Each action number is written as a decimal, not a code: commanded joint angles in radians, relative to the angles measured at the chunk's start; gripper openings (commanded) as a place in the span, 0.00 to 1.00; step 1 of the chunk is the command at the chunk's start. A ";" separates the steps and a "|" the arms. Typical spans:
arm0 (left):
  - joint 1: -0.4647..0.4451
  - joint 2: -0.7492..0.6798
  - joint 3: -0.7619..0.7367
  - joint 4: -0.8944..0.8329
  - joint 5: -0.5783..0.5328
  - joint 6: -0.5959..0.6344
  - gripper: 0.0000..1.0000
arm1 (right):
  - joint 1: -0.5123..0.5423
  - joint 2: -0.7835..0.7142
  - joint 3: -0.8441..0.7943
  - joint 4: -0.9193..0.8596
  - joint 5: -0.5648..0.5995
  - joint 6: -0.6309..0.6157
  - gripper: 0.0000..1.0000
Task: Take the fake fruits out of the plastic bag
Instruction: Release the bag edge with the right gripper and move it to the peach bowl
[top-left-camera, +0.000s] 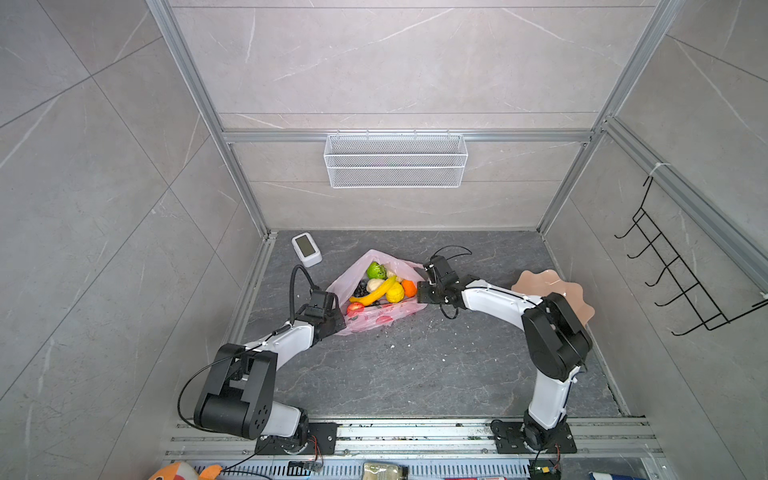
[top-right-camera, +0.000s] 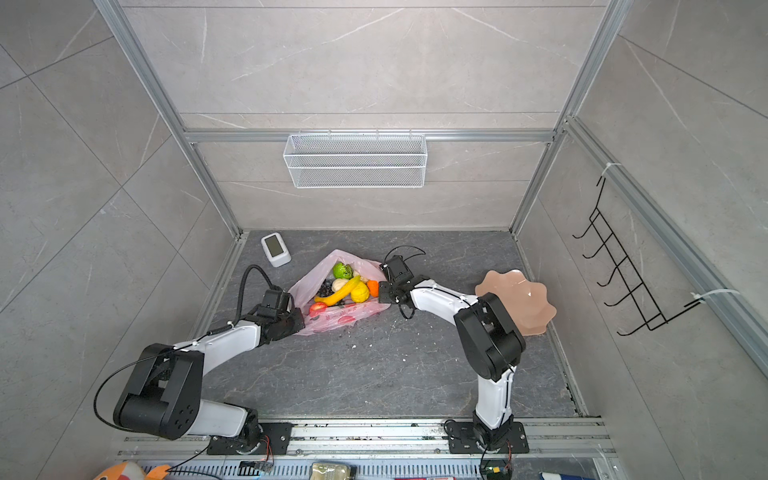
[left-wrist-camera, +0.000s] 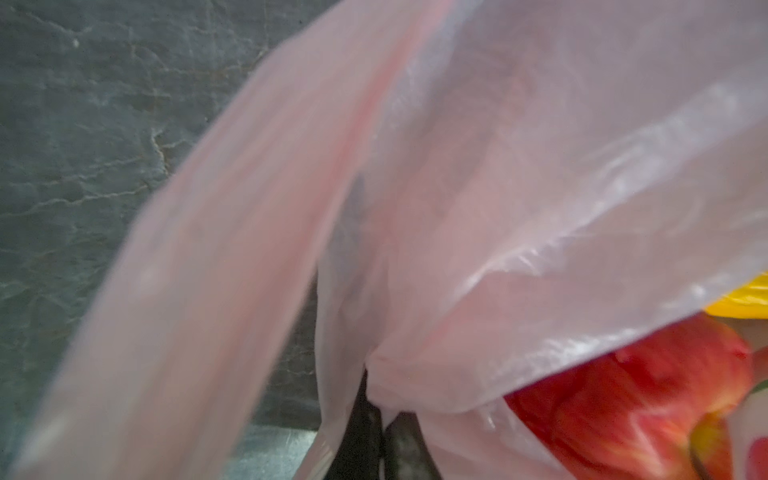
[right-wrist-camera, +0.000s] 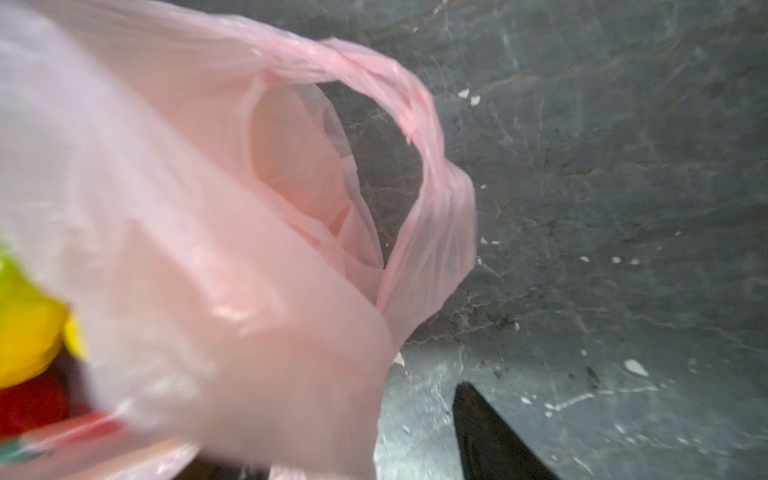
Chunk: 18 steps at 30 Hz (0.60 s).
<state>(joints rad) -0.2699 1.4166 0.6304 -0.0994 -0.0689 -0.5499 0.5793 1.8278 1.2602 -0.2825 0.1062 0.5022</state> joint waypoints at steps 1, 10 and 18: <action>-0.032 -0.032 0.014 0.058 0.014 0.039 0.00 | -0.005 -0.141 -0.037 -0.048 -0.006 0.004 0.78; -0.062 -0.023 0.035 0.045 0.018 0.053 0.00 | -0.203 -0.480 -0.258 -0.122 0.022 0.168 0.79; -0.063 -0.009 0.045 0.012 0.010 0.038 0.00 | -0.422 -0.676 -0.389 -0.243 0.110 0.311 0.79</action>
<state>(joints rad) -0.3275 1.4086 0.6407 -0.0830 -0.0685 -0.5224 0.2184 1.1862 0.8989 -0.4419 0.1764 0.7315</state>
